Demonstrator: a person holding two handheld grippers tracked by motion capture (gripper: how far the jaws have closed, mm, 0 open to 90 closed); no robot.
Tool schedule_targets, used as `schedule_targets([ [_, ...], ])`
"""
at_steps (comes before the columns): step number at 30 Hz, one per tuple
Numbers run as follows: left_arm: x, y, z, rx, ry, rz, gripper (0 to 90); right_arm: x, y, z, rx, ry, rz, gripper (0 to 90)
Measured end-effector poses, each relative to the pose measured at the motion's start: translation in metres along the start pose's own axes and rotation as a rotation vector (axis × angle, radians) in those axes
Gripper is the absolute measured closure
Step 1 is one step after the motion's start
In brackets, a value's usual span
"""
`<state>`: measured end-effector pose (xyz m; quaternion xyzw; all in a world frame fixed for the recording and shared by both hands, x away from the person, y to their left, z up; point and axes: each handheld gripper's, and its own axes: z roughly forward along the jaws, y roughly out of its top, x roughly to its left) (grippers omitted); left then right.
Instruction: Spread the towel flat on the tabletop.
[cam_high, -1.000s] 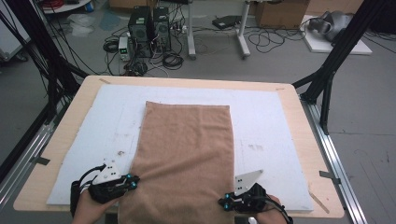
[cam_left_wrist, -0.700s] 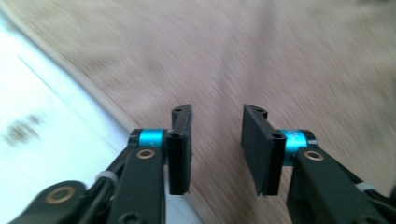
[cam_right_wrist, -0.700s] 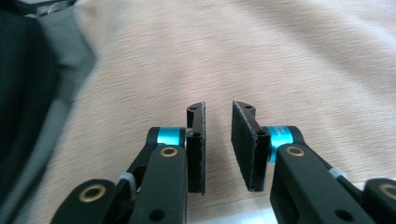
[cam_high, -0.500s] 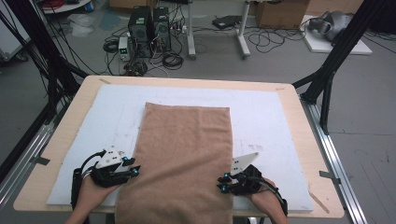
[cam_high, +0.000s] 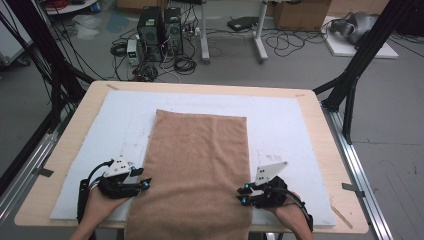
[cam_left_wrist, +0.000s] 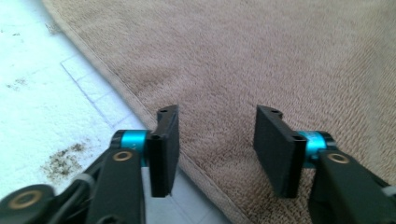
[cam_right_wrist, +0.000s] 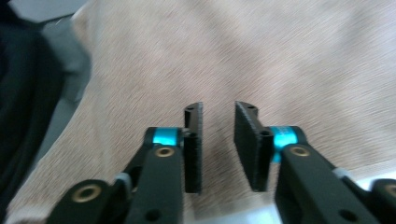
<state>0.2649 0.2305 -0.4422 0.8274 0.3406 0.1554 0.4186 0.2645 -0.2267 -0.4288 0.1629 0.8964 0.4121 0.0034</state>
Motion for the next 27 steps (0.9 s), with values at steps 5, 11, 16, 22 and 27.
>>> schedule_targets([
  [5,0.008,0.014,-0.003,-0.034,0.006,-0.017,43.2,-0.015,0.016,-0.003,-0.064,-0.043,0.052,48.2],
  [11,0.016,0.027,-0.004,-0.055,0.01,-0.036,38.1,-0.034,0.034,0.0,-0.086,-0.098,0.08,33.4],
  [16,0.02,0.035,-0.005,-0.068,0.016,-0.039,36.7,-0.047,0.046,0.0,-0.089,-0.143,0.098,27.6],
  [22,0.019,0.036,-0.005,-0.067,0.006,-0.036,36.6,-0.051,0.057,-0.005,-0.109,-0.15,0.1,26.3],
  [27,0.018,0.036,-0.005,-0.065,0.005,-0.035,36.5,-0.051,0.059,-0.004,-0.098,-0.154,0.095,25.6],
])
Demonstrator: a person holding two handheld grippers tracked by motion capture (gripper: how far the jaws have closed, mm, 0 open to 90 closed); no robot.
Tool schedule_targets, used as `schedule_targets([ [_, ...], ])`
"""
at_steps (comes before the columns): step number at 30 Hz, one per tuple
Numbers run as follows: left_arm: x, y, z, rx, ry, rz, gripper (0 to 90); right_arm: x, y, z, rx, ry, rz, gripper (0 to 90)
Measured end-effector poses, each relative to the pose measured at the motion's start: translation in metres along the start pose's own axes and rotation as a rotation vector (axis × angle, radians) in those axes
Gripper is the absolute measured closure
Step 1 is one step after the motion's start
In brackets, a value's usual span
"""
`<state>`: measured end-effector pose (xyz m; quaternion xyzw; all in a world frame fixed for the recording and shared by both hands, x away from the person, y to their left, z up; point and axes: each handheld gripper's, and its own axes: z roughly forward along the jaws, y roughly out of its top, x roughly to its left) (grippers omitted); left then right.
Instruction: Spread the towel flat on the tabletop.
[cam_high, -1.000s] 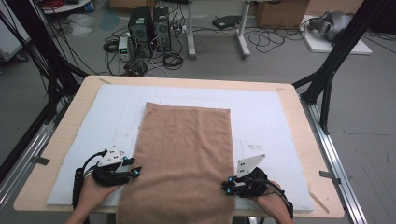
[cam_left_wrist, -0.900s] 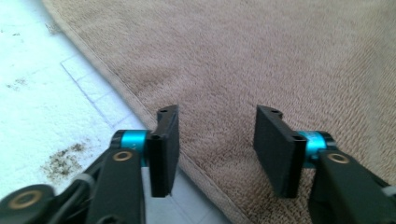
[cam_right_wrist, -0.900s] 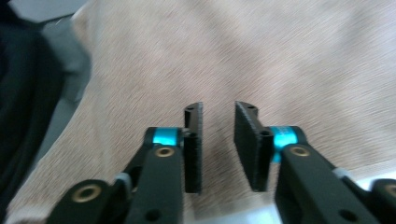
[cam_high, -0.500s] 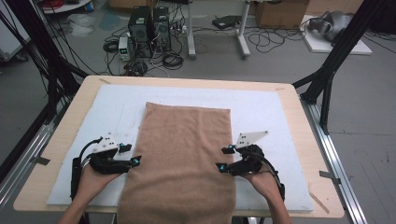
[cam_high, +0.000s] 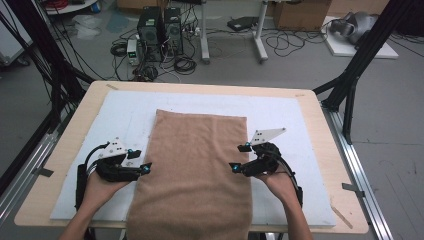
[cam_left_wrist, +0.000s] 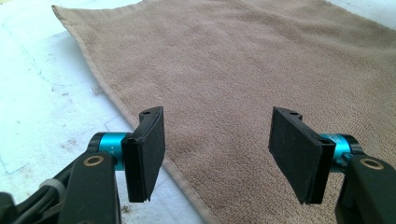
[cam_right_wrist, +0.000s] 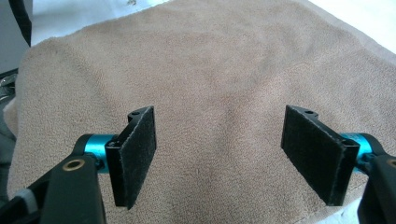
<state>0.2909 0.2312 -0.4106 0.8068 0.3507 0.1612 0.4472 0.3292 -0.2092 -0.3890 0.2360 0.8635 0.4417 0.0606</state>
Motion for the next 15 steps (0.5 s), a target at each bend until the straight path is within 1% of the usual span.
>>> schedule_targets([
  [4,-0.0023,-0.0002,-0.0003,0.008,-0.009,0.012,36.4,0.0002,0.0003,0.0008,0.004,-0.002,0.003,25.4],
  [5,-0.0026,-0.0001,0.0,0.007,-0.008,0.016,36.4,0.0002,0.0004,0.0013,0.002,-0.005,-0.005,25.4],
  [9,-0.0004,0.0002,0.0009,0.003,-0.006,0.004,36.4,0.0004,0.0017,0.0005,0.005,-0.003,-0.008,25.4],
  [12,0.0032,0.0007,0.0029,0.0,-0.007,-0.01,36.4,-0.0008,0.0035,-0.001,0.004,-0.012,-0.009,25.3],
  [15,0.0047,0.0011,0.0048,-0.001,-0.01,-0.012,36.4,-0.0026,0.0054,-0.0022,0.004,-0.02,-0.014,24.9],
])
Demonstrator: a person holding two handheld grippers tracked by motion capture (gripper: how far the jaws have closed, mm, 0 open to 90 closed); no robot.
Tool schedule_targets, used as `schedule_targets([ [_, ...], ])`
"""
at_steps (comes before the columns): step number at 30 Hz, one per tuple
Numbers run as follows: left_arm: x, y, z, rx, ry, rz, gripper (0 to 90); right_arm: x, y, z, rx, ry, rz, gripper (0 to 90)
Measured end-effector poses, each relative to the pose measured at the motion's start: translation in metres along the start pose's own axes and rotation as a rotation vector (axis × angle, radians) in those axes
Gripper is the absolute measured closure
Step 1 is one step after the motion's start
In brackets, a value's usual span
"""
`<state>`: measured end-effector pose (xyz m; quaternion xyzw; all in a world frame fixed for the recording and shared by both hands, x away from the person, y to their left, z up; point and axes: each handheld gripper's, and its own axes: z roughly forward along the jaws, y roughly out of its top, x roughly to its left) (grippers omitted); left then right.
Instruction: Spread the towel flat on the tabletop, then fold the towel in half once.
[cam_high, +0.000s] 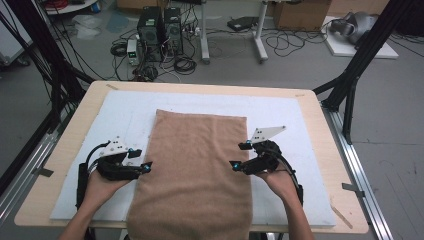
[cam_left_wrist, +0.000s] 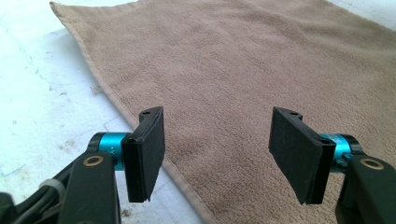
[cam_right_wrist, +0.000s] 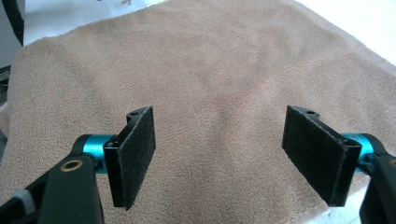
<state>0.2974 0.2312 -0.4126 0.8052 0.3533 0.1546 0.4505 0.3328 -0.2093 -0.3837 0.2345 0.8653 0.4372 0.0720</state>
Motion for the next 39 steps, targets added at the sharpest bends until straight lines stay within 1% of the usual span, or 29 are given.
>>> schedule_targets([
  [2,0.0,0.0,0.001,-0.001,0.0,0.0,36.4,0.0,0.001,0.0,0.005,-0.001,0.003,24.8],
  [6,0.0,0.003,0.003,-0.003,-0.003,-0.004,36.6,-0.001,0.003,0.001,0.009,-0.005,-0.006,24.8],
  [7,0.001,0.006,0.004,0.009,-0.002,0.006,36.6,-0.002,0.003,0.001,0.011,-0.006,0.0,24.7],
  [10,0.003,0.014,0.005,-0.01,0.001,0.004,36.6,-0.004,0.006,0.003,0.013,-0.012,0.001,24.7],
  [12,0.006,0.02,0.007,-0.004,0.006,0.012,36.6,-0.007,0.008,0.004,0.013,-0.015,-0.001,24.7],
  [13,0.008,0.023,0.008,0.0,0.009,0.015,36.6,-0.008,0.01,0.005,0.017,-0.016,0.007,24.7],
  [14,0.009,0.026,0.01,-0.007,0.013,0.013,36.6,-0.01,0.011,0.006,0.019,-0.02,0.0,24.7],
  [17,0.014,0.035,0.014,-0.015,0.017,0.007,36.8,-0.016,0.013,0.009,0.02,-0.025,0.009,24.7],
  [18,0.016,0.037,0.015,-0.018,0.013,-0.001,37.1,-0.018,0.014,0.01,0.024,-0.027,0.013,24.7],
  [19,0.017,0.04,0.017,-0.012,0.014,-0.005,37.2,-0.02,0.015,0.011,0.023,-0.03,0.017,24.7],
  [23,0.021,0.046,0.022,-0.014,0.01,-0.01,37.2,-0.028,0.018,0.014,0.023,-0.041,0.023,24.7],
  [25,0.025,0.048,0.026,-0.024,0.015,-0.023,37.9,-0.033,0.02,0.017,0.025,-0.052,0.029,25.1],
  [26,0.028,0.05,0.029,-0.017,0.015,-0.027,38.4,-0.037,0.021,0.018,0.02,-0.054,0.032,25.2],
  [27,0.031,0.052,0.032,0.001,0.025,-0.029,38.7,-0.04,0.022,0.018,0.026,-0.058,0.044,25.2],
  [28,0.035,0.054,0.036,0.009,0.029,-0.031,38.7,-0.044,0.023,0.019,0.028,-0.068,0.046,25.2],
  [30,0.042,0.059,0.041,0.008,0.02,-0.041,41.0,-0.052,0.026,0.019,0.03,-0.078,0.055,25.2],
  [31,0.045,0.061,0.044,0.012,0.026,-0.046,41.7,-0.054,0.027,0.018,0.018,-0.088,0.052,26.5],
  [32,0.048,0.063,0.046,0.02,0.035,-0.04,41.7,-0.057,0.027,0.017,-0.004,-0.093,0.053,28.4],
  [33,0.051,0.063,0.049,0.029,0.045,-0.033,41.7,-0.059,0.026,0.017,-0.013,-0.101,0.062,28.5],
  [34,0.054,0.063,0.052,0.038,0.048,-0.03,41.9,-0.063,0.025,0.018,-0.01,-0.109,0.077,28.5],
  [35,0.056,0.062,0.056,0.035,0.051,-0.035,42.0,-0.066,0.022,0.02,0.002,-0.115,0.088,28.5],
  [38,0.059,0.057,0.066,0.051,0.037,-0.015,43.8,-0.075,0.016,0.026,0.029,-0.144,0.111,29.7],
  [39,0.059,0.055,0.071,0.058,0.037,-0.004,44.7,-0.077,0.014,0.028,0.03,-0.148,0.114,31.8],
])
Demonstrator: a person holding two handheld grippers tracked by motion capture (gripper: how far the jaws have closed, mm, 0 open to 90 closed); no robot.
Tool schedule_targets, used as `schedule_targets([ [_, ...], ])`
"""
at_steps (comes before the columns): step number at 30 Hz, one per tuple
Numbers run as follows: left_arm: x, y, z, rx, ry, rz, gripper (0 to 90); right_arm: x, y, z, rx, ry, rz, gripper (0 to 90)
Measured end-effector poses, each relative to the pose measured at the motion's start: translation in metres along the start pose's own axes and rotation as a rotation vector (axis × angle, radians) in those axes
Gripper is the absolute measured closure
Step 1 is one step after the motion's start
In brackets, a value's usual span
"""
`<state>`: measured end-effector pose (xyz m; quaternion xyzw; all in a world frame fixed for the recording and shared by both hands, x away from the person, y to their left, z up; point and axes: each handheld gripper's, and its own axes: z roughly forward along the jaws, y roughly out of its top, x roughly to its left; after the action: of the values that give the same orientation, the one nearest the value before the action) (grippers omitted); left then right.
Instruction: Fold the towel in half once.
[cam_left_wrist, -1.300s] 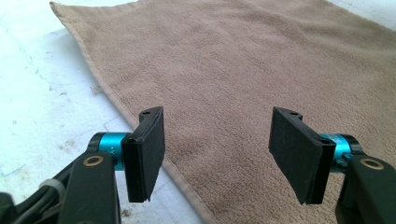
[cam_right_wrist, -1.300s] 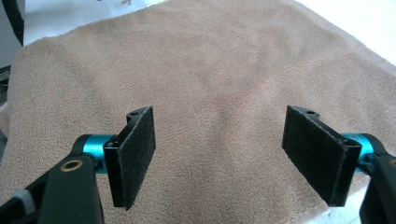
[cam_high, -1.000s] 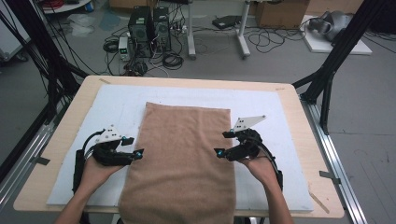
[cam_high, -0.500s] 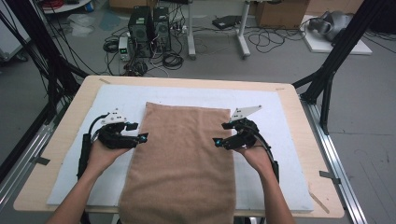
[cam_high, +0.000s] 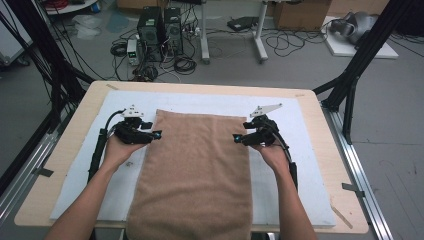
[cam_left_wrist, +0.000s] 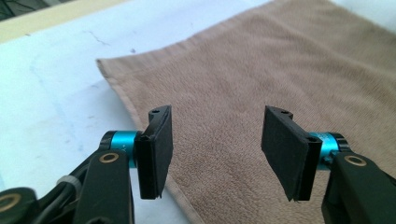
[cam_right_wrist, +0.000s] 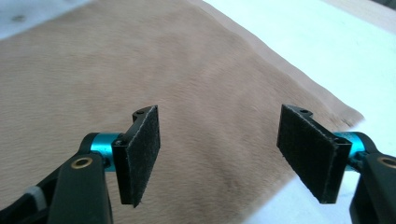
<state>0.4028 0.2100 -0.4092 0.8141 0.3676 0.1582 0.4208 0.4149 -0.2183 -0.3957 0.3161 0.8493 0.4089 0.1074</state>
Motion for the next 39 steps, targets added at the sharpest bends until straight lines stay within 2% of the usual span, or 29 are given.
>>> schedule_targets([
  [2,0.0,-0.002,0.009,0.009,0.01,0.012,45.6,-0.004,-0.002,0.005,0.014,-0.029,-0.006,34.5],
  [4,0.0,-0.004,0.018,0.021,0.041,0.03,46.9,-0.008,-0.005,0.009,0.02,-0.039,0.014,37.1],
  [7,0.005,-0.009,0.028,0.058,0.081,0.018,48.8,-0.014,-0.009,0.016,0.044,-0.079,0.041,39.2],
  [10,0.01,-0.014,0.033,0.088,0.093,-0.016,51.7,-0.018,-0.014,0.021,0.073,-0.106,0.062,41.0],
  [12,0.012,-0.016,0.035,0.08,0.092,-0.03,53.3,-0.021,-0.017,0.026,0.09,-0.12,0.07,42.1],
  [16,0.012,-0.017,0.036,0.075,0.098,-0.012,58.4,-0.024,-0.023,0.036,0.127,-0.124,0.085,45.0],
  [18,0.013,-0.016,0.036,0.075,0.089,-0.004,63.1,-0.024,-0.024,0.038,0.12,-0.126,0.081,46.9],
  [20,0.013,-0.016,0.037,0.065,0.078,-0.019,70.1,-0.025,-0.024,0.037,0.122,-0.118,0.075,52.4],
  [23,0.016,-0.017,0.037,0.059,0.065,-0.049,80.4,-0.025,-0.023,0.037,0.12,-0.074,0.056,71.2],
  [24,0.017,-0.016,0.037,0.058,0.056,-0.062,82.2,-0.025,-0.023,0.038,0.118,-0.041,0.058,78.7],
  [25,0.017,-0.017,0.037,0.059,0.052,-0.074,83.4,-0.025,-0.022,0.038,0.12,-0.023,0.063,81.4],
  [27,0.019,-0.017,0.035,0.057,0.042,-0.093,84.8,-0.024,-0.021,0.037,0.122,-0.018,0.06,82.8],
  [29,0.019,-0.016,0.032,0.062,0.037,-0.095,85.2,-0.023,-0.02,0.034,0.115,-0.012,0.063,83.0],
  [32,0.019,-0.013,0.023,0.047,0.021,-0.082,85.4,-0.022,-0.016,0.021,0.064,0.013,0.073,83.2],
  [34,0.019,-0.011,0.015,0.018,0.008,-0.089,85.5,-0.021,-0.012,0.011,0.034,0.028,0.079,83.1],
  [37,0.017,-0.007,0.0,-0.024,-0.032,-0.093,85.6,-0.017,-0.008,-0.004,-0.01,0.059,0.066,83.1],
  [39,0.014,-0.005,-0.009,-0.029,-0.064,-0.078,85.5,-0.014,-0.008,-0.012,-0.007,0.076,0.054,83.1],
])
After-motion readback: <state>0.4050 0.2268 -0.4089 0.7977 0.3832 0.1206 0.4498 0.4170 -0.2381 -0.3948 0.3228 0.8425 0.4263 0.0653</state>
